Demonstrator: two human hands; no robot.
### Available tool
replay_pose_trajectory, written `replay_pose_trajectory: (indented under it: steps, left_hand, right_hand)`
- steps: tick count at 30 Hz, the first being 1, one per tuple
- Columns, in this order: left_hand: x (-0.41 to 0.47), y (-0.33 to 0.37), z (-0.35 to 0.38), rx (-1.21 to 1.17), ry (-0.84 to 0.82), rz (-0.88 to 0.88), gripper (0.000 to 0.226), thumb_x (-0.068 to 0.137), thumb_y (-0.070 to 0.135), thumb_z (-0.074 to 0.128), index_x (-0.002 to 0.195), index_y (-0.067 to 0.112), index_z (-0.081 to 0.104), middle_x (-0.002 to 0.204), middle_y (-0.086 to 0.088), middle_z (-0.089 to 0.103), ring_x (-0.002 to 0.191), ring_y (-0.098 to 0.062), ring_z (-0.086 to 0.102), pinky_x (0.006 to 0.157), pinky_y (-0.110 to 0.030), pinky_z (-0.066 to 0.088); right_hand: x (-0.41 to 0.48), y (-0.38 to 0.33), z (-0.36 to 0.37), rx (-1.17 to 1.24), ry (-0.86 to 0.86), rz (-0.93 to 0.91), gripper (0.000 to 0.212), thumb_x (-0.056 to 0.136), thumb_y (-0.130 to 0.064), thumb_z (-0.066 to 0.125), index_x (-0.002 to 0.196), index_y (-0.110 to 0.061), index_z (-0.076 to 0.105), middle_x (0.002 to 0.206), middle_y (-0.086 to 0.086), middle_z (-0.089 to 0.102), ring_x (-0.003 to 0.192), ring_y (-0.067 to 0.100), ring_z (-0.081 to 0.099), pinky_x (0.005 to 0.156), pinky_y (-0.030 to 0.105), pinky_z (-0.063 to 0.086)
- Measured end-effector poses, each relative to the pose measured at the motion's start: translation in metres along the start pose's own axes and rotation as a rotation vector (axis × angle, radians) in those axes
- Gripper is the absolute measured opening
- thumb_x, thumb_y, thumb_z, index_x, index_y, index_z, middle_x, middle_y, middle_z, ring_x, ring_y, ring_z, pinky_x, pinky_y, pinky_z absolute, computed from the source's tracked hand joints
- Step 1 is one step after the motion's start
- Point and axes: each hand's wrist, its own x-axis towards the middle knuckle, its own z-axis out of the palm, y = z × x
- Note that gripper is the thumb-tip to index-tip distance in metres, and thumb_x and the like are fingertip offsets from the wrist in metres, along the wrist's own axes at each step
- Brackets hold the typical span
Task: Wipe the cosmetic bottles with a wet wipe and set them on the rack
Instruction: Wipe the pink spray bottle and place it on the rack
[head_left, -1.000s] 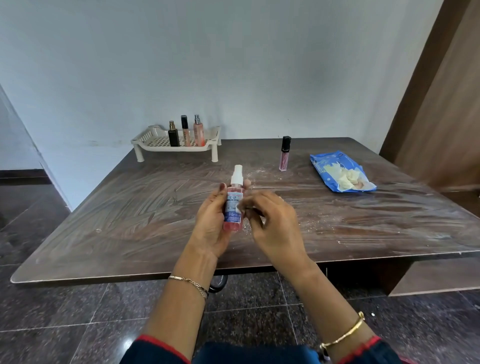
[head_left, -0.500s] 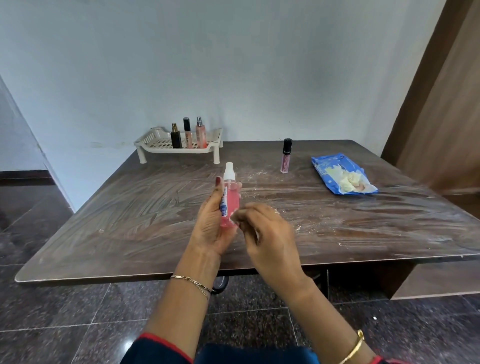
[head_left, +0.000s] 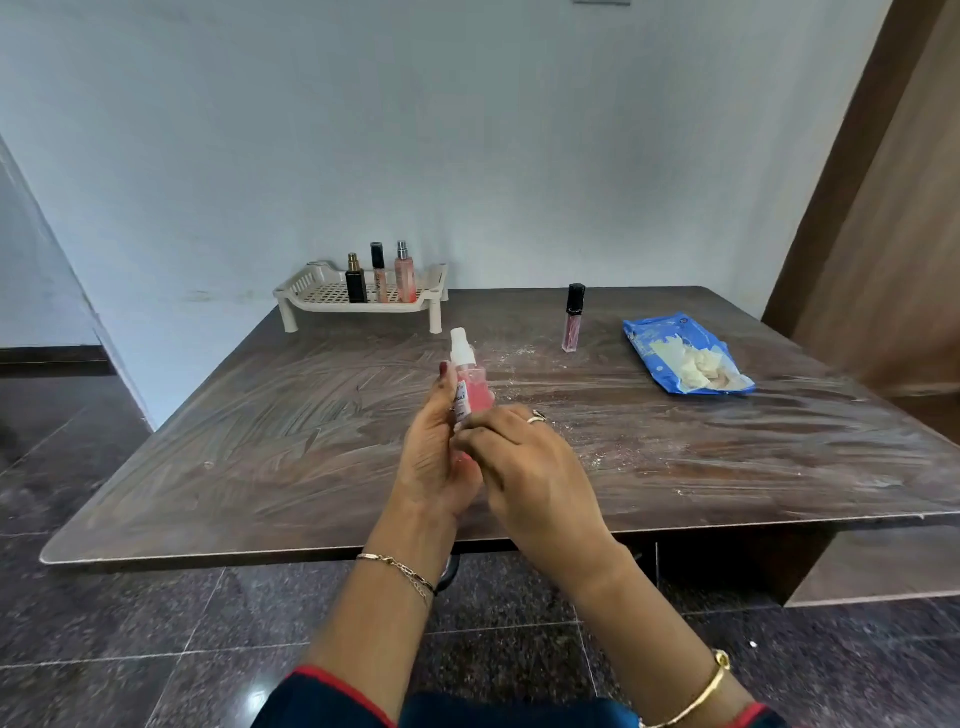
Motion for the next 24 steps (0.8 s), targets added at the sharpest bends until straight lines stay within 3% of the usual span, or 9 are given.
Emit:
replay_pose_trajectory:
  steps: [2, 4, 5, 8, 10, 13, 18, 20, 24]
  left_hand:
    - [0.002, 0.000, 0.000, -0.050, 0.045, 0.007, 0.038, 0.080, 0.043, 0.073, 0.098, 0.012, 0.060, 0.080, -0.002, 0.051, 0.077, -0.015, 0.053, 0.086, -0.030, 0.049]
    - [0.003, -0.001, 0.001, -0.094, 0.076, 0.017, 0.043, 0.084, 0.041, 0.067, 0.108, 0.007, 0.059, 0.088, -0.007, 0.056, 0.089, -0.020, 0.058, 0.101, -0.033, 0.044]
    - [0.001, -0.001, 0.004, -0.108, 0.065, 0.013, 0.044, 0.088, 0.040, 0.064, 0.112, 0.004, 0.057, 0.092, -0.010, 0.058, 0.093, -0.021, 0.060, 0.099, -0.033, 0.048]
    - [-0.003, -0.007, 0.015, -0.114, 0.039, -0.006, 0.038, 0.095, 0.031, 0.054, 0.119, 0.002, 0.056, 0.096, -0.013, 0.066, 0.085, -0.020, 0.069, 0.071, -0.030, 0.058]
    - [-0.005, -0.010, 0.020, -0.086, 0.028, -0.009, 0.034, 0.092, 0.028, 0.055, 0.117, 0.005, 0.059, 0.101, -0.012, 0.069, 0.087, -0.019, 0.069, 0.071, -0.030, 0.058]
    - [-0.003, -0.010, 0.021, -0.078, 0.008, -0.022, 0.035, 0.093, 0.023, 0.056, 0.123, 0.006, 0.059, 0.108, -0.013, 0.068, 0.095, -0.021, 0.069, 0.076, -0.031, 0.058]
    - [0.001, -0.009, 0.015, -0.180, 0.020, -0.028, 0.029, 0.096, 0.017, 0.052, 0.116, -0.002, 0.057, 0.096, -0.016, 0.066, 0.084, -0.021, 0.069, 0.073, -0.031, 0.060]
    - [0.007, -0.007, 0.010, -0.207, 0.073, -0.026, 0.036, 0.091, 0.019, 0.058, 0.120, -0.002, 0.055, 0.096, -0.012, 0.064, 0.082, -0.018, 0.065, 0.075, -0.031, 0.060]
    - [0.011, -0.007, 0.009, -0.204, 0.160, 0.010, 0.039, 0.087, 0.036, 0.062, 0.106, 0.001, 0.063, 0.087, -0.005, 0.061, 0.074, -0.012, 0.059, 0.064, -0.027, 0.059]
  right_hand:
    - [-0.003, 0.002, -0.003, 0.056, 0.051, 0.048, 0.026, 0.074, 0.006, 0.070, 0.096, -0.008, 0.070, 0.102, 0.001, 0.066, 0.088, 0.021, 0.061, 0.069, 0.035, 0.053]
    - [-0.002, 0.007, -0.006, 0.065, 0.082, 0.081, 0.025, 0.075, 0.006, 0.070, 0.095, -0.007, 0.071, 0.101, 0.001, 0.067, 0.088, 0.020, 0.062, 0.071, 0.034, 0.053]
    - [0.000, 0.010, -0.008, 0.057, 0.092, 0.091, 0.022, 0.076, 0.003, 0.070, 0.095, -0.007, 0.071, 0.100, 0.003, 0.067, 0.088, 0.021, 0.063, 0.071, 0.033, 0.053]
    - [0.017, 0.019, -0.015, 0.037, 0.127, 0.125, 0.015, 0.082, -0.010, 0.063, 0.094, -0.006, 0.072, 0.099, 0.005, 0.067, 0.085, 0.021, 0.064, 0.070, 0.034, 0.055]
    - [0.028, 0.023, -0.018, 0.043, 0.153, 0.159, 0.021, 0.085, -0.018, 0.058, 0.094, -0.005, 0.071, 0.099, 0.006, 0.066, 0.083, 0.020, 0.064, 0.070, 0.035, 0.055]
    - [0.035, 0.026, -0.015, 0.023, 0.173, 0.203, 0.015, 0.085, -0.012, 0.065, 0.097, -0.004, 0.071, 0.101, 0.006, 0.066, 0.085, 0.020, 0.064, 0.073, 0.037, 0.056]
    - [0.013, 0.022, -0.001, 0.015, 0.127, 0.188, 0.016, 0.084, -0.011, 0.066, 0.099, -0.005, 0.071, 0.104, 0.005, 0.065, 0.086, 0.020, 0.062, 0.072, 0.035, 0.055]
    - [0.002, 0.018, 0.003, 0.032, 0.091, 0.184, 0.017, 0.084, -0.006, 0.063, 0.099, -0.006, 0.071, 0.104, 0.004, 0.064, 0.087, 0.020, 0.062, 0.072, 0.035, 0.054]
    - [-0.012, 0.020, 0.003, 0.051, 0.034, 0.191, 0.026, 0.077, 0.007, 0.067, 0.097, -0.009, 0.071, 0.100, 0.001, 0.063, 0.087, 0.019, 0.062, 0.071, 0.034, 0.054]
